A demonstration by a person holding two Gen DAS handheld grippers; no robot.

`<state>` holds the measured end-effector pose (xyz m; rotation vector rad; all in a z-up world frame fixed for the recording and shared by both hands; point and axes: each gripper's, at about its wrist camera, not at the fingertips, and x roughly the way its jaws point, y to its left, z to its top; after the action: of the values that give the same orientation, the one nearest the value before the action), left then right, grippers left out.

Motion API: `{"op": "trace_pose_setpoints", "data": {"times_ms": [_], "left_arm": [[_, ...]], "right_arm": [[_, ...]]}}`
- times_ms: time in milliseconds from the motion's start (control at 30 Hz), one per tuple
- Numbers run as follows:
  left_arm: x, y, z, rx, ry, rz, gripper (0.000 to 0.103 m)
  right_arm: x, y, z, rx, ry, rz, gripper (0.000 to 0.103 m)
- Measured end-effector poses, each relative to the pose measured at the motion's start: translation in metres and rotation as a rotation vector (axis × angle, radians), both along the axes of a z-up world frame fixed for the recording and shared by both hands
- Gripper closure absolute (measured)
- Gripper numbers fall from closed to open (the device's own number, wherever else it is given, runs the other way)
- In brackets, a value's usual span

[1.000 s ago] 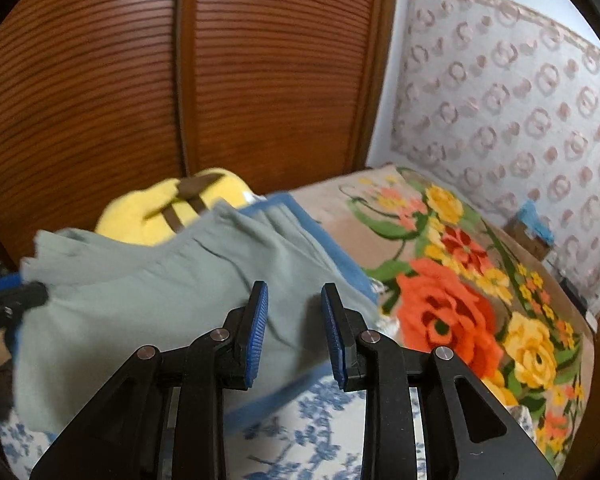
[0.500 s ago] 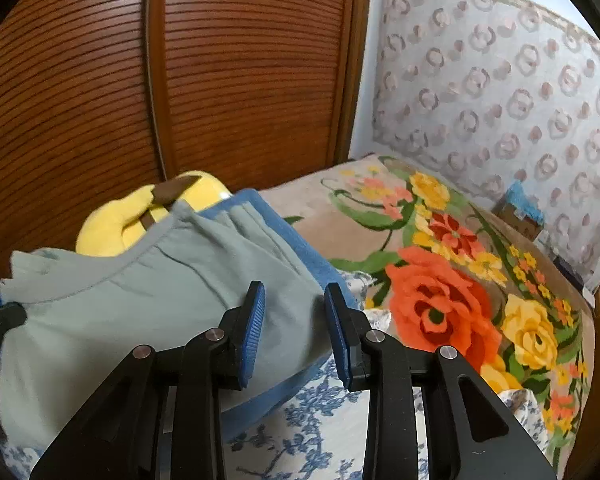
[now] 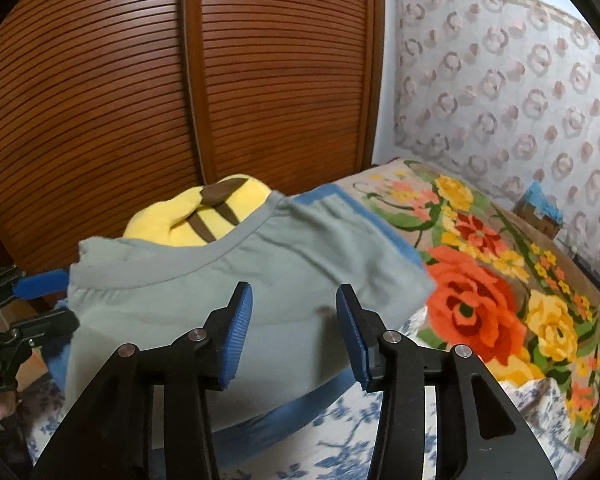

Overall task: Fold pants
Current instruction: 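Lower the pants onto the jeans and open the left tool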

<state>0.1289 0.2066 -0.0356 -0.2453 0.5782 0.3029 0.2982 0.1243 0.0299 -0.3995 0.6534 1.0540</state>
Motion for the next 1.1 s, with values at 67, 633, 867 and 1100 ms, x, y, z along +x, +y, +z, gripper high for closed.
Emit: {"op": "trace_pose_setpoints", "data": {"times_ms": [67, 633, 867, 1100], "left_arm": [[-0.002, 0.001, -0.001, 0.000, 0.017, -0.004, 0.044], [-0.035, -0.010, -0.001, 0.020, 0.044, 0.009, 0.043], [-0.050, -0.020, 0.006, 0.049, 0.032, 0.016, 0.042], [-0.058, -0.026, 0.008, 0.043, 0.031, -0.006, 0.042]], "right_arm": [[-0.004, 0.000, -0.003, -0.006, 0.011, -0.005, 0.055], [-0.038, -0.022, -0.003, -0.019, 0.017, -0.105, 0.043], [-0.055, -0.040, 0.003, 0.010, 0.018, -0.134, 0.037], [-0.076, -0.057, 0.005, 0.017, 0.008, -0.154, 0.026]]}}
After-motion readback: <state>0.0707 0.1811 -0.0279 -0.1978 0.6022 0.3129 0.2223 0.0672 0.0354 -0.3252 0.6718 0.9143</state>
